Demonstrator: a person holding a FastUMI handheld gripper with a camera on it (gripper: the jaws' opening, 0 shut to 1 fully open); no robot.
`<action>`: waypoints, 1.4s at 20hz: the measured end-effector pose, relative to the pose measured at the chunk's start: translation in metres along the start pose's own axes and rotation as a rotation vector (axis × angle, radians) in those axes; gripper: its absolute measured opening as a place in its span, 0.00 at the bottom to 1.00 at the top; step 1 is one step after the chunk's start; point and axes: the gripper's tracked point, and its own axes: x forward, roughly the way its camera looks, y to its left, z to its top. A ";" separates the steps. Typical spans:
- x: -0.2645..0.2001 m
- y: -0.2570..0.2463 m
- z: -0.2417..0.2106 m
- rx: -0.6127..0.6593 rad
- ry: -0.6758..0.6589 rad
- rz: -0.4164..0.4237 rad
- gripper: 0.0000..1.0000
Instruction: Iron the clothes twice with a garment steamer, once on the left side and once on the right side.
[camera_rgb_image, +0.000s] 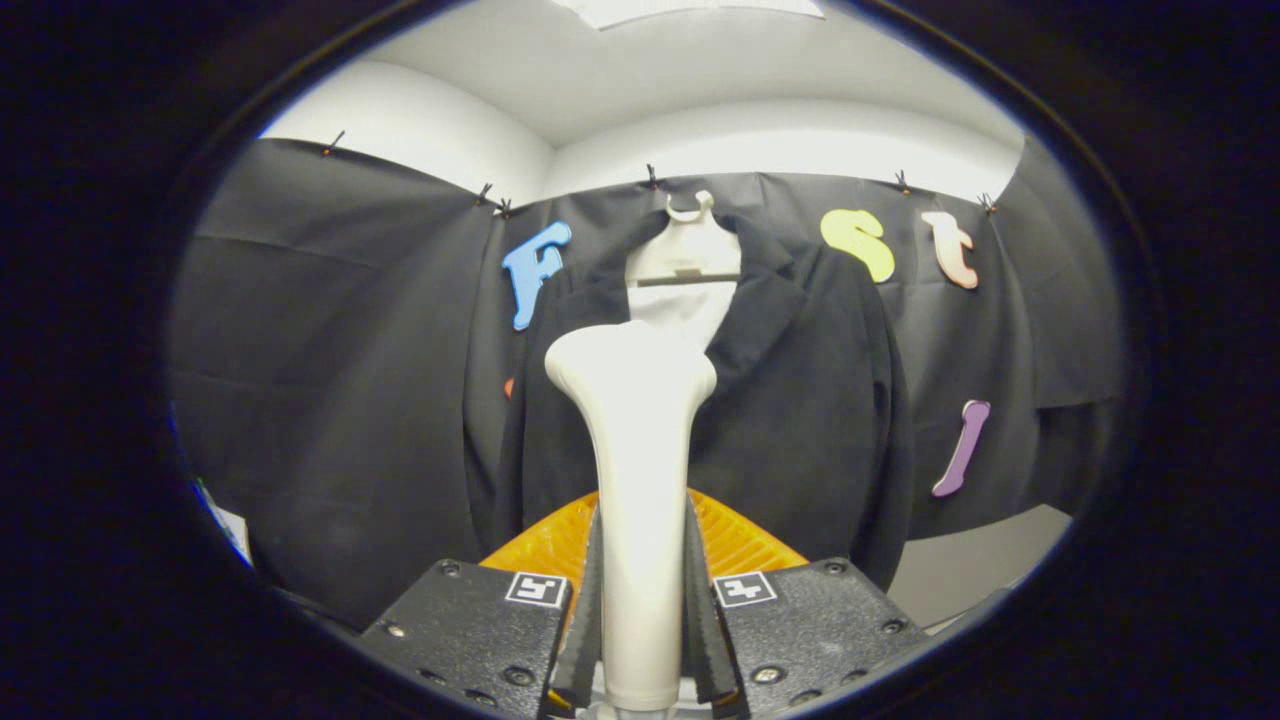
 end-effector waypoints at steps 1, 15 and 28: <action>0.009 0.004 0.010 -0.003 -0.017 0.007 0.40; 0.083 0.054 0.074 -0.041 -0.144 0.041 0.40; 0.077 0.056 0.003 -0.067 -0.024 0.022 0.40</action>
